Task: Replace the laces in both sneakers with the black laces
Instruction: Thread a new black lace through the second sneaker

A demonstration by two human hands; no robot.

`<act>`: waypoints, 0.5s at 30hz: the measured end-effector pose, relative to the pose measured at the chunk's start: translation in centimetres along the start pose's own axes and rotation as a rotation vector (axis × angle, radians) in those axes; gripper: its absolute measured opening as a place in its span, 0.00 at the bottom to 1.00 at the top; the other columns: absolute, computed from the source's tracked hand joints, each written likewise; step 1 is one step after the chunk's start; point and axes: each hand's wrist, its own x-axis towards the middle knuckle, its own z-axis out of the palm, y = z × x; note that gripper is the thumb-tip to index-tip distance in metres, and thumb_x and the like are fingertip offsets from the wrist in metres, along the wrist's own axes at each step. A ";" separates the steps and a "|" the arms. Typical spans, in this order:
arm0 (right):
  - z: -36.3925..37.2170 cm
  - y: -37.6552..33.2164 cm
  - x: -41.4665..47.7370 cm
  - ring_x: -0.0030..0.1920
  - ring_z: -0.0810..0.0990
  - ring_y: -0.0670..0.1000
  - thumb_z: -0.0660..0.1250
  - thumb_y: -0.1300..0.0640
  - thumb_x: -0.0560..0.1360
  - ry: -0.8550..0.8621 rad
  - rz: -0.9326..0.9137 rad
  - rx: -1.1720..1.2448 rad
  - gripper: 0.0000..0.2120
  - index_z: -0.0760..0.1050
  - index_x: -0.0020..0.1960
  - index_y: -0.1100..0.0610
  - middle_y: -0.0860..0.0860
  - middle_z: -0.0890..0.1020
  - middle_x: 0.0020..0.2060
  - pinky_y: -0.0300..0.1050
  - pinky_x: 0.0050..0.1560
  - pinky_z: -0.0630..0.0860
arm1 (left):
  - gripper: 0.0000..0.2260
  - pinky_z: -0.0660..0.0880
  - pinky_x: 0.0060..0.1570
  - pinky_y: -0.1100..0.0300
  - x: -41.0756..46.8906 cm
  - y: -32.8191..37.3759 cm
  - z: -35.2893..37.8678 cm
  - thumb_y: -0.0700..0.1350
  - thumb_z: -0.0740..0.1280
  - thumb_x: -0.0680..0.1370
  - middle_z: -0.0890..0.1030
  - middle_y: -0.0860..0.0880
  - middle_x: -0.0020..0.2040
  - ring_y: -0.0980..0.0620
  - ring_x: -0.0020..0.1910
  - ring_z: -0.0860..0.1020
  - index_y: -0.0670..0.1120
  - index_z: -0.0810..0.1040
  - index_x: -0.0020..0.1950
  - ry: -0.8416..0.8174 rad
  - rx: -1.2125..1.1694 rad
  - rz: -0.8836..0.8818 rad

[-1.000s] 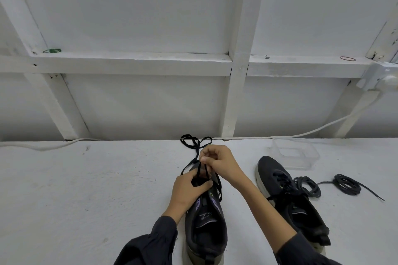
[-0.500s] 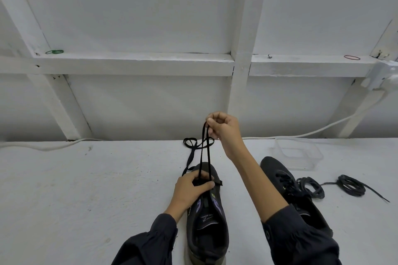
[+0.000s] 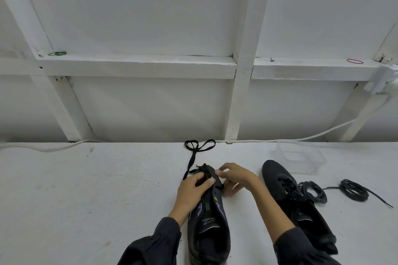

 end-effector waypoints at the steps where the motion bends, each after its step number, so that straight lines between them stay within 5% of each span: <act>1: -0.1 0.4 0.1 0.33 0.84 0.55 0.66 0.52 0.80 0.023 -0.025 0.065 0.18 0.70 0.65 0.58 0.59 0.83 0.39 0.46 0.36 0.82 | 0.18 0.64 0.36 0.64 0.0 -0.1 0.0 0.52 0.70 0.76 0.71 0.58 0.28 0.60 0.31 0.69 0.50 0.66 0.31 0.008 0.001 0.003; 5: -1.1 1.7 0.5 0.36 0.84 0.53 0.69 0.70 0.74 0.019 -0.065 0.305 0.20 0.74 0.65 0.59 0.57 0.85 0.39 0.44 0.39 0.82 | 0.20 0.63 0.35 0.63 0.0 -0.2 0.1 0.52 0.70 0.76 0.69 0.58 0.27 0.59 0.30 0.67 0.51 0.64 0.30 0.016 0.000 0.005; 8: -1.0 1.0 0.4 0.35 0.82 0.51 0.66 0.71 0.74 0.015 -0.082 0.388 0.19 0.75 0.63 0.59 0.56 0.84 0.39 0.46 0.41 0.82 | 0.20 0.62 0.35 0.62 -0.1 -0.2 0.1 0.51 0.70 0.76 0.69 0.58 0.26 0.59 0.30 0.66 0.51 0.64 0.30 0.019 0.017 0.019; 11: -1.3 -0.9 0.6 0.36 0.77 0.51 0.60 0.70 0.76 0.011 -0.164 0.770 0.18 0.73 0.64 0.61 0.55 0.77 0.39 0.46 0.41 0.80 | 0.20 0.62 0.36 0.61 -0.2 -0.3 0.3 0.52 0.70 0.76 0.69 0.57 0.27 0.58 0.30 0.67 0.51 0.63 0.31 0.027 0.032 0.029; 15: -3.3 -5.3 0.4 0.39 0.84 0.54 0.58 0.70 0.76 -0.049 -0.295 1.206 0.14 0.74 0.57 0.59 0.55 0.80 0.39 0.50 0.48 0.82 | 0.18 0.64 0.35 0.63 -0.3 -0.2 0.3 0.53 0.70 0.76 0.71 0.57 0.28 0.59 0.31 0.69 0.52 0.66 0.31 0.041 0.047 0.024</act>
